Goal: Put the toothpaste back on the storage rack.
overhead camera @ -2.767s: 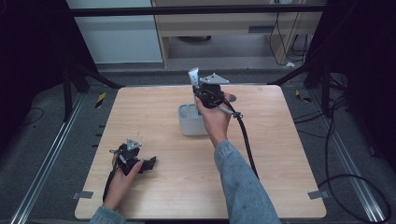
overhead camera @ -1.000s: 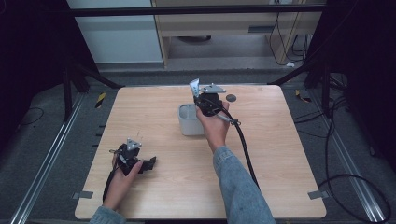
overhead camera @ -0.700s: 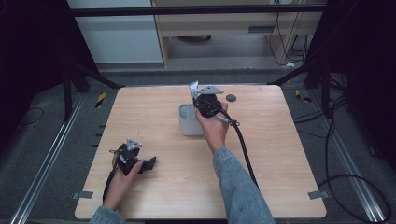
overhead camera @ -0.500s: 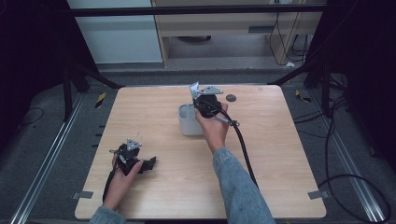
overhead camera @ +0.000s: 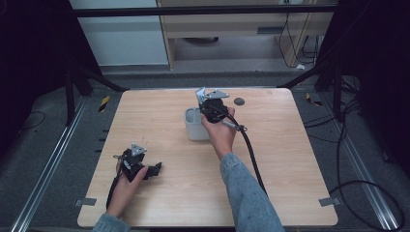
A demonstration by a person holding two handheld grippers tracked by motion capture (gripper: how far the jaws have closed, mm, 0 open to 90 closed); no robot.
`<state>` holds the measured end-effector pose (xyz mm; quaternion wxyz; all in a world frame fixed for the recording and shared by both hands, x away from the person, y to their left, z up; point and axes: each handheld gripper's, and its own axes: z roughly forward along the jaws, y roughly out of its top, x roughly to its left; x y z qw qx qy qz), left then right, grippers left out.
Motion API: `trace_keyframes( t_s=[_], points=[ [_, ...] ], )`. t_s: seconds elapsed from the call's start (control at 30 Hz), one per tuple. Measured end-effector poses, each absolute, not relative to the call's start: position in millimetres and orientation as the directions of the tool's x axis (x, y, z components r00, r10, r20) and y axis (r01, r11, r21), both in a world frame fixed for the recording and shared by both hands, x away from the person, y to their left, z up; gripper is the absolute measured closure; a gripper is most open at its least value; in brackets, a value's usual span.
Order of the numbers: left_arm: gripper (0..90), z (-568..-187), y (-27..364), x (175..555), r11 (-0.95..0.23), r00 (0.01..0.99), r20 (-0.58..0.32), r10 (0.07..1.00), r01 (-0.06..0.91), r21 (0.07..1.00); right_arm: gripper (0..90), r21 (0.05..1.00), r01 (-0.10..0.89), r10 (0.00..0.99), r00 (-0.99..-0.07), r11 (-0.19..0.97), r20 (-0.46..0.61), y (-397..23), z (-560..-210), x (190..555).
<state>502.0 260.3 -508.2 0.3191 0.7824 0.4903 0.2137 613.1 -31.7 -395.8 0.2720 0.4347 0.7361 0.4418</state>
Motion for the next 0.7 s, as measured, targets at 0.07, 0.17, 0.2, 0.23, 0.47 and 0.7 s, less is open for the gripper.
trace_keyframes(
  t_s=[0.07, 0.17, 0.2, 0.23, 0.47, 0.7],
  points=[
    [0.0, -508.2, 260.3, 502.0, -0.315, 0.428, 0.022, 0.904, 0.631, 0.709, 78.8, 0.886, 0.400, 0.878, -0.478, 0.234, -0.016, -30.8, -396.1, 613.0],
    [0.0, -508.2, 260.3, 502.0, -0.316, 0.428, 0.022, 0.904, 0.631, 0.709, 78.9, 0.881, 0.406, 0.876, -0.482, 0.241, -0.017, -29.0, -397.2, 613.3],
    [0.0, -508.2, 260.3, 502.0, -0.316, 0.428, 0.022, 0.904, 0.631, 0.709, 78.9, 0.881, 0.406, 0.876, -0.482, 0.241, -0.017, -29.0, -397.2, 613.3],
    [0.0, -508.2, 260.3, 502.0, -0.316, 0.428, 0.022, 0.904, 0.631, 0.709, 78.9, 0.878, 0.412, 0.876, -0.483, 0.242, -0.015, -28.2, -398.2, 613.5],
    [0.0, -508.3, 260.1, 502.0, -0.312, 0.426, 0.019, 0.904, 0.630, 0.711, 79.0, 0.872, 0.424, 0.874, -0.486, 0.245, -0.009, -26.4, -399.9, 613.5],
    [0.0, -508.3, 260.0, 502.0, -0.312, 0.426, 0.019, 0.904, 0.630, 0.711, 79.0, 0.866, 0.429, 0.871, -0.492, 0.256, -0.013, -24.7, -402.5, 613.2]
  ],
)
